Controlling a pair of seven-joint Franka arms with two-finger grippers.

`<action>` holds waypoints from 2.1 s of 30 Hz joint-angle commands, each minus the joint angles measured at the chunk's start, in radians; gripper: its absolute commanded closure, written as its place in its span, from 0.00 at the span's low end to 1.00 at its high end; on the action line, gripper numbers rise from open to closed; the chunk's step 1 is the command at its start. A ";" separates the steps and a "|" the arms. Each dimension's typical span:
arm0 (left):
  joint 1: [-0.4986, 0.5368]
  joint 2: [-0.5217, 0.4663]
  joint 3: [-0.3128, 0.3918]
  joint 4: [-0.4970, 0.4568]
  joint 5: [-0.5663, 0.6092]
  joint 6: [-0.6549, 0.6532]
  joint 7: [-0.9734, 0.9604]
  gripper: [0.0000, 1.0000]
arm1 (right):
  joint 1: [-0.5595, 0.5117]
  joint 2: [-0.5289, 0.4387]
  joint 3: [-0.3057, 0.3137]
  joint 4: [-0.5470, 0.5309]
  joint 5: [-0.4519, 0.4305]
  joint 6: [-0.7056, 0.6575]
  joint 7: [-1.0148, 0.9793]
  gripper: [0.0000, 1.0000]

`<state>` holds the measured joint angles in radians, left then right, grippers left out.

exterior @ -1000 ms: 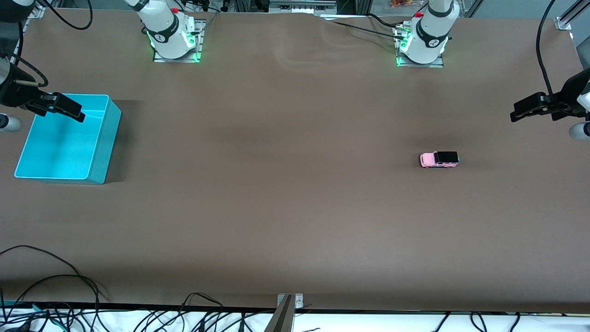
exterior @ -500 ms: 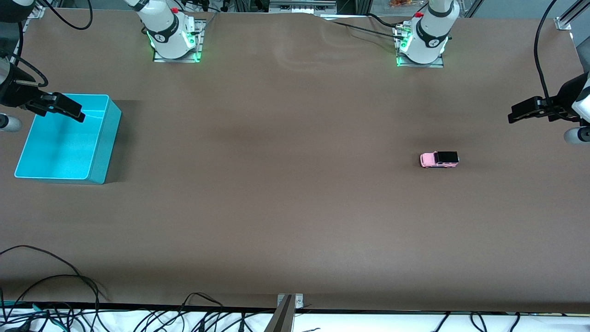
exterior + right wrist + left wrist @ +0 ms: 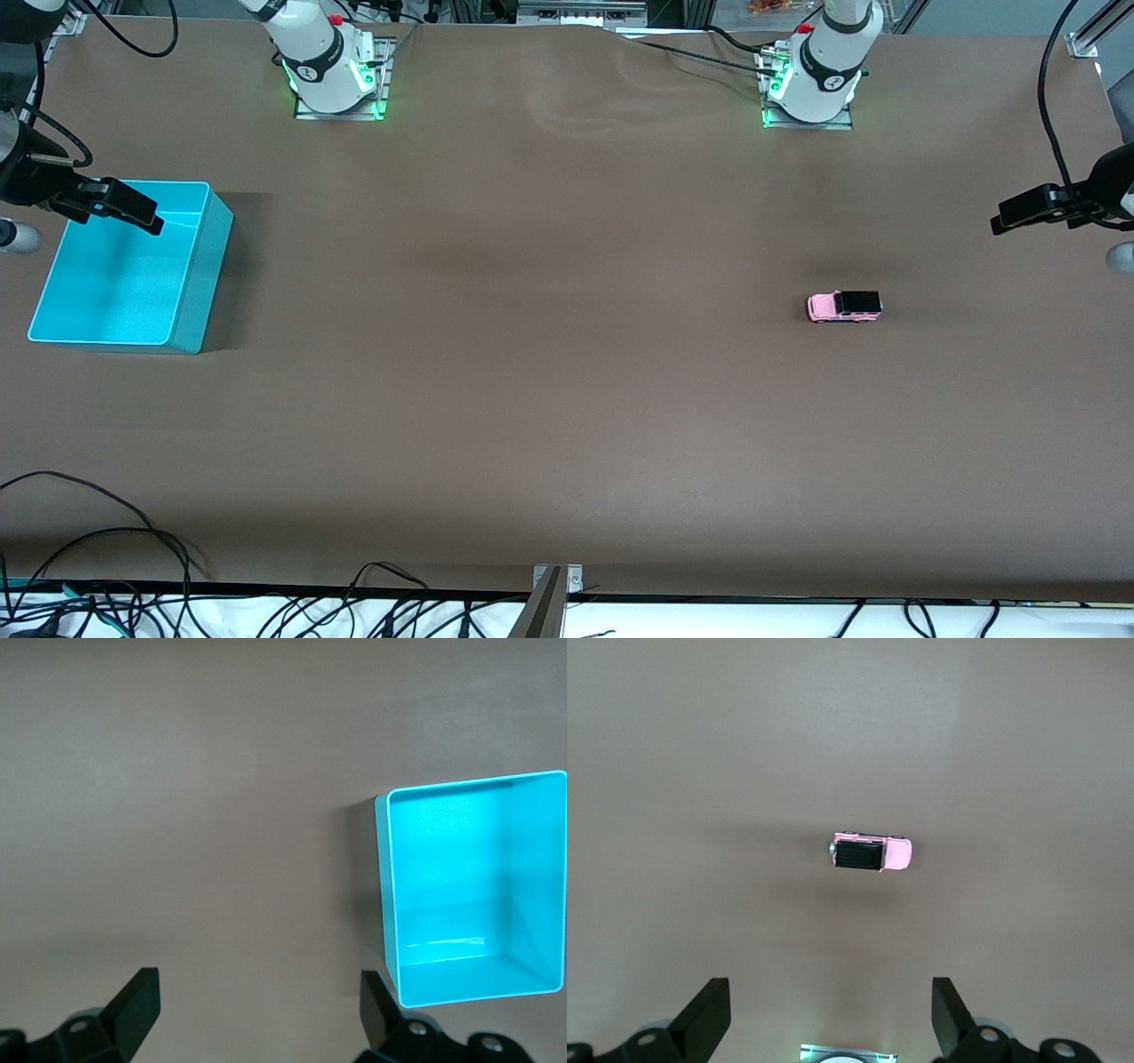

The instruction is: Wind and store pink jeep toy

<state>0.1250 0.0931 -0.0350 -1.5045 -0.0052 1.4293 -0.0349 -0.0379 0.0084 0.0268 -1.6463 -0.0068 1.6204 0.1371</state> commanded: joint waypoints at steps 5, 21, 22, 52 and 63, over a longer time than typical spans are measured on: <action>0.012 -0.053 -0.006 -0.091 0.014 0.043 -0.020 0.00 | -0.002 0.008 0.002 0.028 -0.010 -0.020 -0.016 0.00; 0.016 -0.125 -0.045 -0.387 0.028 0.278 -0.359 0.00 | -0.002 0.008 0.002 0.028 -0.010 -0.022 -0.016 0.00; 0.016 -0.124 -0.045 -0.401 0.030 0.295 -0.393 0.00 | -0.002 0.008 0.001 0.028 -0.010 -0.022 -0.016 0.00; 0.002 -0.016 -0.051 -0.789 0.094 0.899 -1.280 0.00 | -0.002 0.008 0.002 0.028 -0.010 -0.022 -0.014 0.00; 0.013 0.129 -0.052 -0.798 0.094 1.019 -1.473 0.06 | -0.002 0.008 0.002 0.026 -0.010 -0.022 -0.014 0.00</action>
<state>0.1301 0.1581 -0.0818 -2.3129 0.0653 2.3977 -1.4089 -0.0379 0.0084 0.0267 -1.6460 -0.0068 1.6200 0.1370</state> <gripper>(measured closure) 0.004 0.000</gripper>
